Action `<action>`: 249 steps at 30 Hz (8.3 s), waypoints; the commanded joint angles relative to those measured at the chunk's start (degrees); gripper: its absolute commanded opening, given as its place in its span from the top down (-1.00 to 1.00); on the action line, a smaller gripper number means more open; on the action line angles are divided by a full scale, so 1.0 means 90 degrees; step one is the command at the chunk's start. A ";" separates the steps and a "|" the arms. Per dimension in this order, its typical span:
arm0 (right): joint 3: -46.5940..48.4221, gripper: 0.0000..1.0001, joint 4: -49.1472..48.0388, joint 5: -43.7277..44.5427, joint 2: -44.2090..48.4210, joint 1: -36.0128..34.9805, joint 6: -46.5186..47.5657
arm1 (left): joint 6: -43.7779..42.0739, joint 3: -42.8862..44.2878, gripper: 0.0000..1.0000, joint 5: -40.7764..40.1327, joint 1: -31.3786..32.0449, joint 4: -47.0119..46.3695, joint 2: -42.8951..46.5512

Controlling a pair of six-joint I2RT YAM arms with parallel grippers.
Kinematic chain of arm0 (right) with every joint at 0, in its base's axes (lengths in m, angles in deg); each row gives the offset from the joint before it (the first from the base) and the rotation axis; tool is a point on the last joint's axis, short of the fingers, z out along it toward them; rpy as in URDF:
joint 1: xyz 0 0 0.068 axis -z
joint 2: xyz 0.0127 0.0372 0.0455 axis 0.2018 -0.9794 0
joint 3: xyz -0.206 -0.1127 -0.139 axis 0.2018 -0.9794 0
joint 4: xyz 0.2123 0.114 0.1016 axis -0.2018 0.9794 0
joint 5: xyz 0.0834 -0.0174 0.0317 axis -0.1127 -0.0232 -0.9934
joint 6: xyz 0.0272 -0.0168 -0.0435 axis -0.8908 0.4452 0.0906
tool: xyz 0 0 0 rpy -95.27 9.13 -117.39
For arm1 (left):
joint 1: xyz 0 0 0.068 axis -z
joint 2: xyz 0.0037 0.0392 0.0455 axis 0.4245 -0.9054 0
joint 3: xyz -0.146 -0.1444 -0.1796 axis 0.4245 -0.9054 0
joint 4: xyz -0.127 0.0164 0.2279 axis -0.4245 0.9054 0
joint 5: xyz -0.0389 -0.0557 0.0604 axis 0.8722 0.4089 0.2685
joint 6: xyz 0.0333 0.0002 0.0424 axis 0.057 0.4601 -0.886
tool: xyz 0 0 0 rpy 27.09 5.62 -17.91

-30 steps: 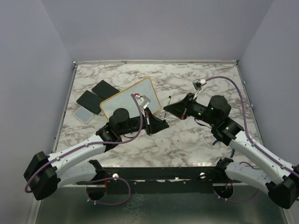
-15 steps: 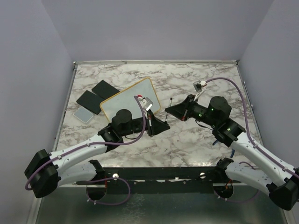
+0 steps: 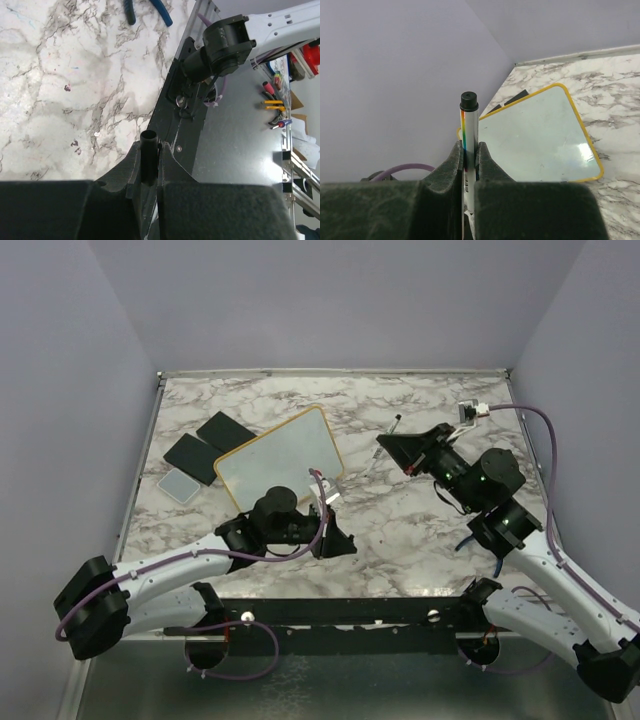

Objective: Write a sentence on the whiteboard
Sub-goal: Open the whiteboard marker at the center of the board, then place the pen cap at the center of the board, then write a sentence on the whiteboard.

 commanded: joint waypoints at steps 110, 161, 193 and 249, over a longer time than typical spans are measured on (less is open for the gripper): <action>-0.1028 0.99 -0.2725 -0.1527 -0.0677 -0.0024 0.1092 | -0.2128 0.3669 -0.52 0.0491 -0.1801 0.2294 -0.0734; -0.0687 0.99 -0.7876 0.1055 -0.4579 -0.2249 0.2890 | -0.1977 0.2275 -0.98 -0.3925 -0.5968 0.3072 0.0351; 0.1397 0.99 -0.8349 0.1904 -0.7101 -0.3075 0.3876 | -0.1743 0.2217 -0.97 -0.3488 -0.6699 0.3124 0.0069; 0.3286 0.99 -0.7570 0.1720 -0.8724 -0.3163 0.4075 | -0.1807 0.2185 -0.68 -0.3168 -0.6745 0.3104 0.0004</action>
